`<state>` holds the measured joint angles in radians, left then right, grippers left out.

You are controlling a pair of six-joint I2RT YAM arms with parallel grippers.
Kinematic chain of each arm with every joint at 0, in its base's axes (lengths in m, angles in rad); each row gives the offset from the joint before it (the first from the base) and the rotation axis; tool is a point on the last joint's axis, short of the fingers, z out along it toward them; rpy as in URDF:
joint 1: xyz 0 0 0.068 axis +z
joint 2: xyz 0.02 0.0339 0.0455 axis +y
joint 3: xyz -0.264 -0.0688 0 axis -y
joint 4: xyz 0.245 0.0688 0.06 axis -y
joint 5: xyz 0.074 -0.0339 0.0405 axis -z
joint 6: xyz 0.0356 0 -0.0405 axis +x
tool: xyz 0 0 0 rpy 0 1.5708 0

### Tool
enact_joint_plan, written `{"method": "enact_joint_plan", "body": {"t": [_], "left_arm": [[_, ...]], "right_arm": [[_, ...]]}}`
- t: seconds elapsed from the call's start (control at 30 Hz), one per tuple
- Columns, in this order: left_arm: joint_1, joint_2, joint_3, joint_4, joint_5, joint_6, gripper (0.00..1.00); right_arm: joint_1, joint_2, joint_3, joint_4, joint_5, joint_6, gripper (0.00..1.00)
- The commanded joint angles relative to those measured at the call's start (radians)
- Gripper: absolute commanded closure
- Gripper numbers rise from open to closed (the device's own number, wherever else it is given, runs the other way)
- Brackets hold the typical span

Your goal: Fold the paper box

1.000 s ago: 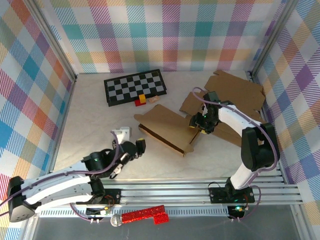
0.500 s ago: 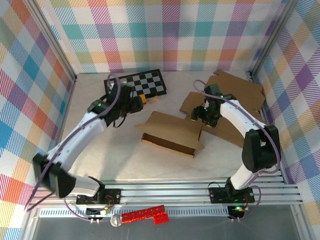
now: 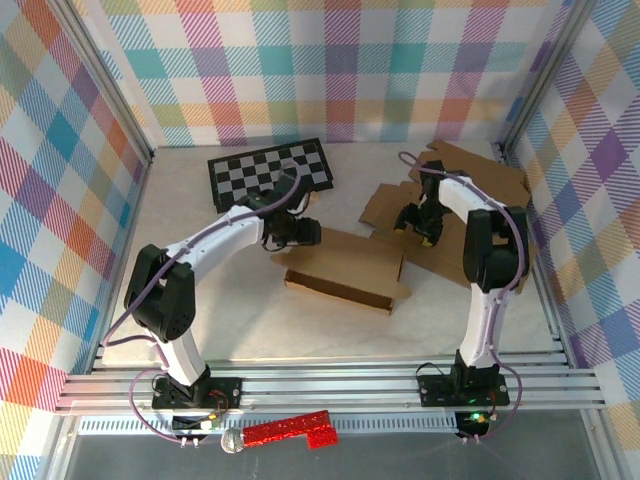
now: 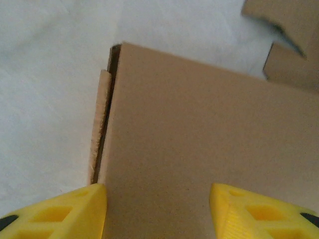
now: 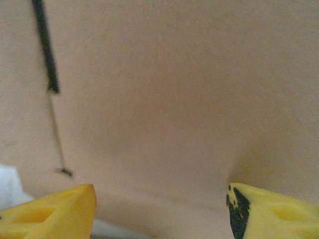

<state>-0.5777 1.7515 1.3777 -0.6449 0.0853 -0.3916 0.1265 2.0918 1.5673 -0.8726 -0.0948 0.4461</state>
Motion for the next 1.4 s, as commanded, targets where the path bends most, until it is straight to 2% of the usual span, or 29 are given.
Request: {"method": "enact_joint_plan", "body": {"t": [0.0,0.2,0.43,0.63,0.83,1.03,1.2,1.37], "left_arm": [[-0.011,-0.021,-0.075,-0.004,-0.002,-0.018,0.44],[-0.011,-0.145,-0.247,0.014,-0.072,-0.086,0.44],[-0.005,-0.311,-0.428,0.020,-0.121,-0.155,0.44],[0.002,-0.429,-0.492,-0.030,-0.144,-0.193,0.41],[0.032,-0.562,-0.467,-0.123,-0.178,-0.179,0.35],[0.101,-0.563,-0.482,-0.109,-0.066,-0.083,0.34],[0.118,-0.530,-0.528,-0.020,0.023,-0.023,0.33],[0.118,-0.479,-0.562,0.016,0.020,0.006,0.34]], "right_arm": [[0.023,0.082,0.089,-0.121,-0.069,-0.080,0.32],[0.129,0.142,0.144,-0.177,-0.125,-0.106,0.35],[0.245,0.116,0.132,-0.148,-0.155,-0.059,0.35],[0.275,0.071,0.141,-0.127,-0.161,-0.036,0.34],[0.275,-0.085,0.085,-0.109,-0.087,-0.019,0.31],[0.275,-0.274,-0.071,-0.074,-0.050,0.013,0.29],[0.275,-0.451,-0.317,0.040,-0.211,0.069,0.27],[0.275,-0.546,-0.528,0.144,-0.325,0.098,0.25]]}}
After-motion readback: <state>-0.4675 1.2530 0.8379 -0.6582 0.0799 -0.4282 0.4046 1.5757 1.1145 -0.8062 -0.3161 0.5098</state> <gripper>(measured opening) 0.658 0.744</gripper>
